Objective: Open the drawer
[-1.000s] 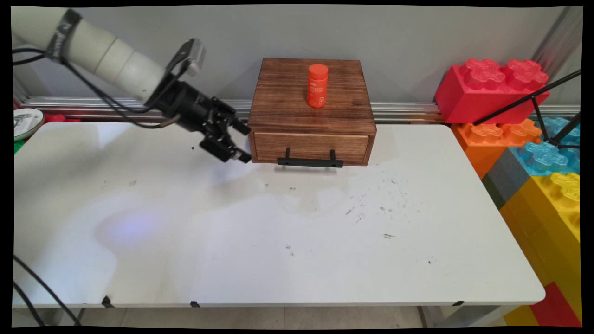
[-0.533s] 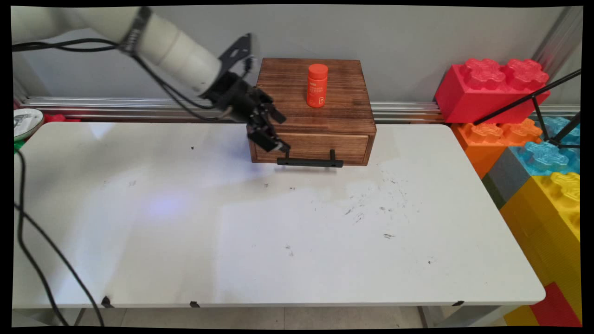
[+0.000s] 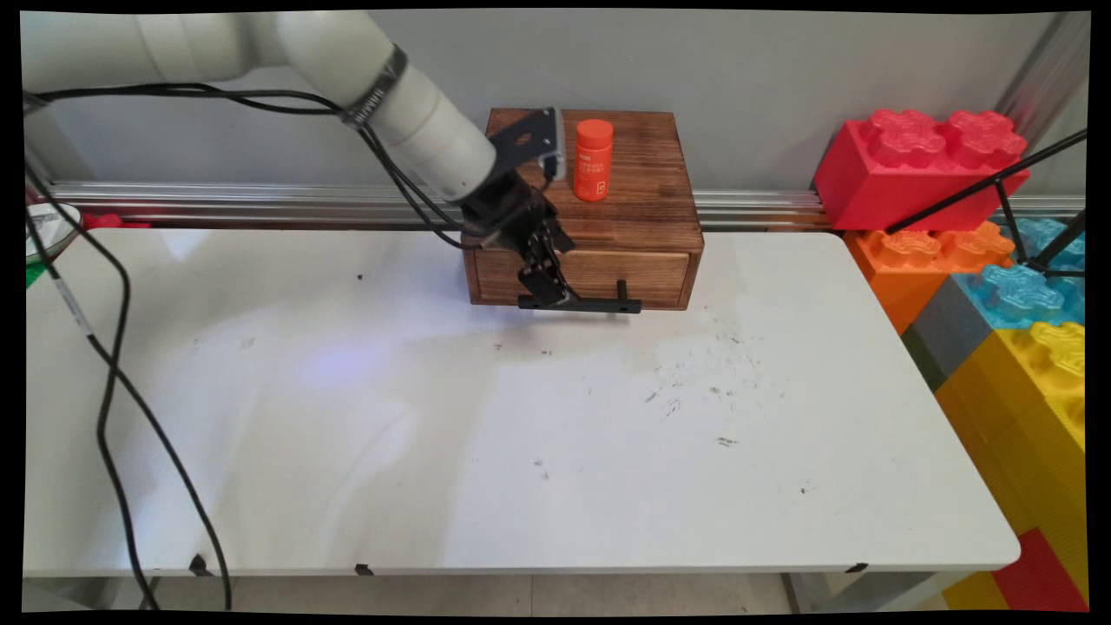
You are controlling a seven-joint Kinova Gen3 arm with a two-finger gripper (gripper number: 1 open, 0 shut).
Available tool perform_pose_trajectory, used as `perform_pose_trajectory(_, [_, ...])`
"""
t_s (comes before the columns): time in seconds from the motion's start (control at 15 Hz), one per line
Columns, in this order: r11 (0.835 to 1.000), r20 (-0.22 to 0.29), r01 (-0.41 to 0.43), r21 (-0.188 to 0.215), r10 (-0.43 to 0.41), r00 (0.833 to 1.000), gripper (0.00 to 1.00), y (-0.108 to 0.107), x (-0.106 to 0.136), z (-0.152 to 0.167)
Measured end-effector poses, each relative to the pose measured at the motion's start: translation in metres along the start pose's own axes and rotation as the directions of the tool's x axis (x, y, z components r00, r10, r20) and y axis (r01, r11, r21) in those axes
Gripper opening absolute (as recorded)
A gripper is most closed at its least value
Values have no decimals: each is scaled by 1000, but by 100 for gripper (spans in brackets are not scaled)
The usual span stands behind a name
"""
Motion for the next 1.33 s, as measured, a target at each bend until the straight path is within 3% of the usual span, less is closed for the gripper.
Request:
perform_pose_trajectory(0.67, [999, 83, -50, -8, 50, 995, 100, 0, -5, 63])
perform_pose_trajectory(1.33, [999, 119, -50, -11, 51, 992, 100, 6, -12, 95])
